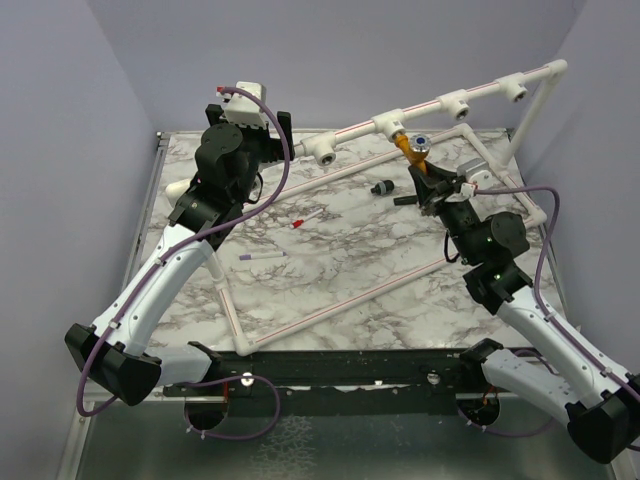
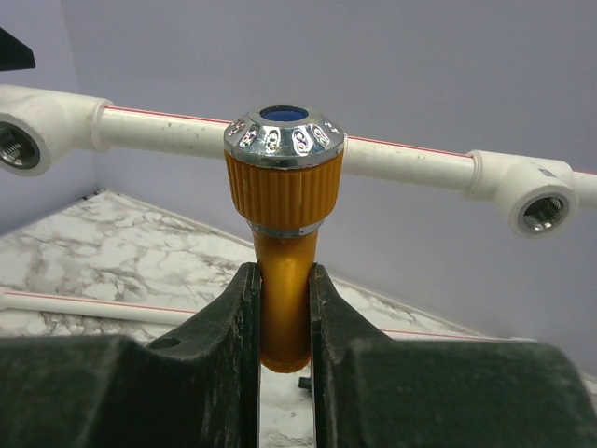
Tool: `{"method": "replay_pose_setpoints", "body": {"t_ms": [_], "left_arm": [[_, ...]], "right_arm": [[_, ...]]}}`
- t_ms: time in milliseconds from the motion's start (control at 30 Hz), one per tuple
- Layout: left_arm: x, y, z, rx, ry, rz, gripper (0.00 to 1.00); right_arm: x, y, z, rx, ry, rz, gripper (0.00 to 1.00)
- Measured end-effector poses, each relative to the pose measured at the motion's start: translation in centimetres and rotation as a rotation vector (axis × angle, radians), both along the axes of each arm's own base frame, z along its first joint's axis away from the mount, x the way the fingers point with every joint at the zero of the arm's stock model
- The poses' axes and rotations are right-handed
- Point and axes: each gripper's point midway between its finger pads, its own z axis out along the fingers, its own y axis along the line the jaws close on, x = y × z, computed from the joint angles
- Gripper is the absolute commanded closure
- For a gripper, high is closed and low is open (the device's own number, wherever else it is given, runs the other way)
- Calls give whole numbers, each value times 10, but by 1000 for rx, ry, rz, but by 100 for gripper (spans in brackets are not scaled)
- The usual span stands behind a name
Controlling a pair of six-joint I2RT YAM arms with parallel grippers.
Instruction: Install the water faucets
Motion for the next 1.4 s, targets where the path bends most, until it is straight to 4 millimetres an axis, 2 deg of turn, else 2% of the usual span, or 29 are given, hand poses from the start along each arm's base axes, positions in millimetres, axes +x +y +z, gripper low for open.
{"method": "replay_pose_setpoints", "body": {"t_ms": [1400], "left_arm": [[-7,-7,-1,12,0,-24,2]], "right_arm": [[7,2,-3,896,407,103,99]]}}
